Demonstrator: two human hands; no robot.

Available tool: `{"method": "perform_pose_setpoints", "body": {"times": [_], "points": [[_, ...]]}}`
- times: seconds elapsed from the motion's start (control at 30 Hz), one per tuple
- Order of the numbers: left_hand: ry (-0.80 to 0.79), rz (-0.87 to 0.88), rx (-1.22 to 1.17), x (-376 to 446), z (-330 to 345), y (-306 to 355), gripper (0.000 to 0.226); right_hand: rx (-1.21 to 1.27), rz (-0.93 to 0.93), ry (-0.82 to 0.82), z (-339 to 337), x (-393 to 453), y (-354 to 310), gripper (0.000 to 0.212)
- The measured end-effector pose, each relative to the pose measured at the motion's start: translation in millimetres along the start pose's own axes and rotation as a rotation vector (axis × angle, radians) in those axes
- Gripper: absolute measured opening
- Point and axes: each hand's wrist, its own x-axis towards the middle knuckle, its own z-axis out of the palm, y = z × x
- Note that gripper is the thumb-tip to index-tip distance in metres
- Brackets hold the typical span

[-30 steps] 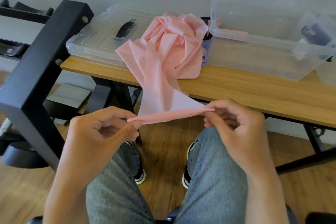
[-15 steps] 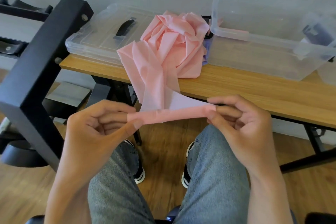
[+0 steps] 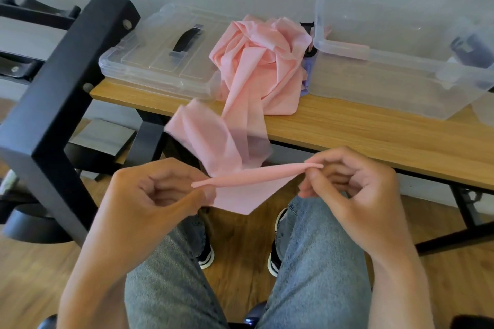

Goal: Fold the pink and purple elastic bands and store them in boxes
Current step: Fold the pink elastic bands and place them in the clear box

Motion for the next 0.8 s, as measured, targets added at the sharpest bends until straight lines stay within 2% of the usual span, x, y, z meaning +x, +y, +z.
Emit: {"method": "perform_pose_setpoints", "body": {"times": [0.1,0.17,0.33,0.43,0.5,0.63,0.8], "points": [[0.078,0.051,-0.036,-0.1,0.5,1.6,0.021,0.178,-0.001,0.022,0.4,-1.4,-7.5,0.013],[0.141,0.082,-0.096,-0.6,0.5,3.9,0.015,0.257,-0.016,0.024,1.8,-1.3,-13.9,0.019],[0.193,0.107,-0.084,0.2,3.5,7.8,0.017,0.192,-0.003,0.073,5.2,1.1,-15.5,0.006],[0.161,0.054,-0.052,-0.4,1.8,6.9,0.03,0.092,0.087,0.03,0.1,0.5,-13.9,0.033],[0.129,0.019,-0.01,0.0,1.1,5.7,0.038,0.049,0.117,0.005,-3.2,-0.4,-11.3,0.04],[0.101,-0.009,0.053,1.2,2.5,5.3,0.028,-0.081,0.068,0.02,-4.0,0.9,-4.8,0.027],[0.087,-0.009,0.186,3.4,2.5,3.7,0.021,-0.106,0.058,-0.012,-2.3,0.9,-2.5,0.016]]}}
